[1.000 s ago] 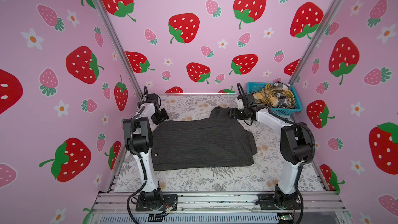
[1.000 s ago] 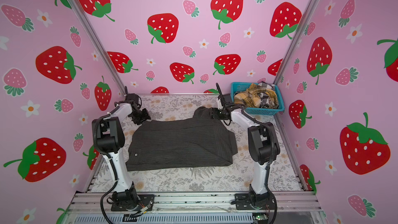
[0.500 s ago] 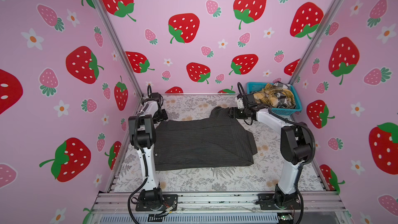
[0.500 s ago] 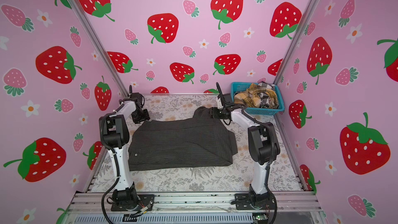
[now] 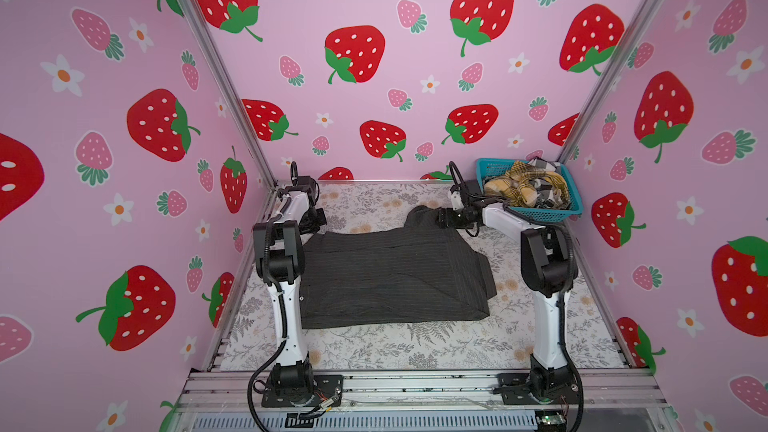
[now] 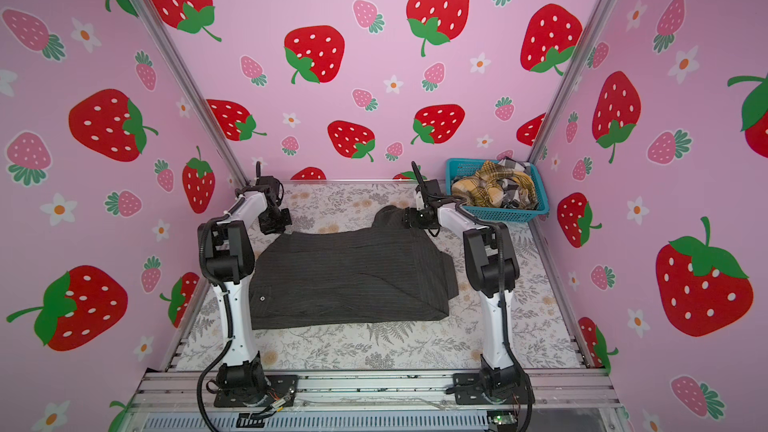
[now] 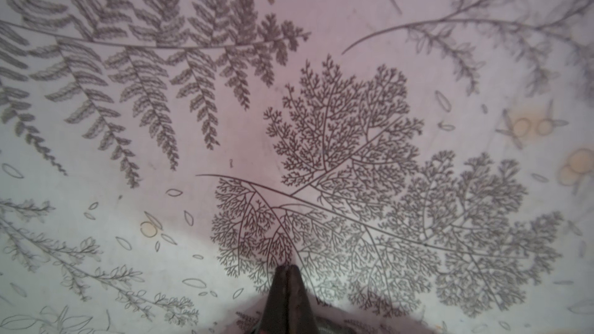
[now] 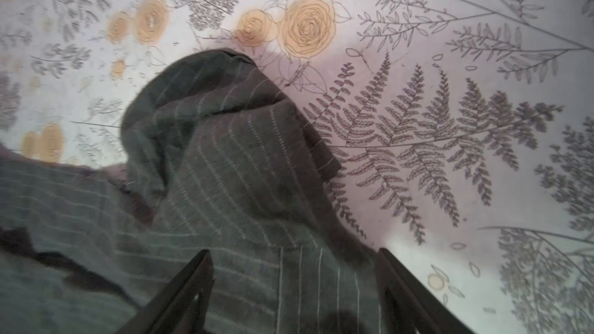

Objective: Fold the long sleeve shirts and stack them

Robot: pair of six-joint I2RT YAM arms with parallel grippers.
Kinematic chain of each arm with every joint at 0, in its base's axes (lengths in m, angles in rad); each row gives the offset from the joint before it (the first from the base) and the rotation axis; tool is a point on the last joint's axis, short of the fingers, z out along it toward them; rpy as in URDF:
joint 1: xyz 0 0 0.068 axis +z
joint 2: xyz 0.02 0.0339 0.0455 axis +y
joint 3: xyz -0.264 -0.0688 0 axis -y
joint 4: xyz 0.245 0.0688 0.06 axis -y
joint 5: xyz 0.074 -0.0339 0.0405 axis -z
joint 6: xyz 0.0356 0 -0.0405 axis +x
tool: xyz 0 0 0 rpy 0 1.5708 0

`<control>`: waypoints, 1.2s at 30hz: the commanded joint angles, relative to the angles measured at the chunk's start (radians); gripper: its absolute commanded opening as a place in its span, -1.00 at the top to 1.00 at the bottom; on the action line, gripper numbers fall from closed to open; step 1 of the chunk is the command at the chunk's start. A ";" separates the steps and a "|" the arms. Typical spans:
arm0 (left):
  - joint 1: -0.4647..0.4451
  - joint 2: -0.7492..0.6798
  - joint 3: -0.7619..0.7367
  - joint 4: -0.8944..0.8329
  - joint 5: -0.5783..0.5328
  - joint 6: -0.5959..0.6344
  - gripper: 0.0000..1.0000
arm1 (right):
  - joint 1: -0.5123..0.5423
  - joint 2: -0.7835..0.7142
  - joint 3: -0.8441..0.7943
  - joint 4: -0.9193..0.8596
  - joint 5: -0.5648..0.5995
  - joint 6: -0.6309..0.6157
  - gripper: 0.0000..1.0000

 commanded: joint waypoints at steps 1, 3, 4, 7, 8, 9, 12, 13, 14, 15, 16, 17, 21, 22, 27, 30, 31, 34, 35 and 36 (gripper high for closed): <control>-0.005 -0.037 -0.072 -0.008 0.005 0.000 1.00 | -0.006 0.048 0.080 -0.026 0.019 -0.058 -0.65; -0.005 -0.059 -0.090 0.015 0.012 -0.007 1.00 | -0.006 0.087 0.123 -0.034 0.001 -0.072 -0.58; -0.006 -0.065 -0.094 0.022 0.020 -0.007 1.00 | -0.006 0.109 0.142 -0.039 -0.008 -0.079 -0.53; -0.004 -0.070 -0.089 0.029 0.039 -0.012 1.00 | -0.006 0.141 0.174 -0.039 -0.003 -0.096 -0.47; -0.005 -0.072 -0.089 0.032 0.045 -0.017 1.00 | -0.006 0.144 0.178 -0.032 -0.003 -0.103 -0.46; -0.005 -0.074 -0.088 0.034 0.047 -0.021 1.00 | -0.006 0.147 0.188 -0.032 0.003 -0.109 -0.43; -0.004 -0.097 -0.108 0.065 0.059 -0.039 1.00 | -0.006 0.157 0.232 -0.064 0.010 -0.120 0.04; -0.005 -0.109 -0.120 0.083 0.061 -0.048 1.00 | -0.006 0.153 0.236 -0.073 0.008 -0.123 0.38; -0.002 -0.127 -0.137 0.109 0.074 -0.056 1.00 | -0.006 0.145 0.236 -0.078 0.010 -0.125 0.57; 0.000 -0.143 -0.157 0.138 0.084 -0.063 1.00 | -0.006 0.135 0.229 -0.082 0.015 -0.127 0.64; 0.002 -0.163 -0.177 0.170 0.087 -0.072 1.00 | -0.006 0.119 0.216 -0.078 0.025 -0.127 0.71; 0.002 -0.177 -0.196 0.195 0.089 -0.081 1.00 | -0.006 0.103 0.204 -0.073 0.029 -0.127 0.77; 0.012 -0.232 -0.264 0.281 0.097 -0.114 1.00 | -0.006 0.033 0.164 -0.065 0.041 -0.124 1.00; 0.016 -0.249 -0.286 0.300 0.094 -0.123 1.00 | -0.006 0.015 0.154 -0.062 0.045 -0.123 1.00; 0.046 -0.358 -0.418 0.415 0.081 -0.171 1.00 | -0.011 -0.059 0.087 -0.043 0.058 -0.111 1.00; 0.066 -0.402 -0.461 0.425 0.066 -0.175 1.00 | -0.020 -0.093 0.054 -0.027 0.050 -0.097 1.00; 0.073 -0.418 -0.480 0.432 0.064 -0.175 1.00 | -0.022 -0.103 0.042 -0.022 0.047 -0.092 1.00; 0.094 -0.468 -0.541 0.451 0.101 -0.171 1.00 | -0.026 -0.136 0.006 -0.008 0.014 -0.080 1.00; 0.096 -0.482 -0.555 0.447 0.112 -0.166 1.00 | -0.026 -0.147 -0.011 -0.001 0.000 -0.074 1.00; 0.097 -0.505 -0.577 0.444 0.115 -0.158 1.00 | -0.026 -0.160 -0.033 0.005 -0.013 -0.067 1.00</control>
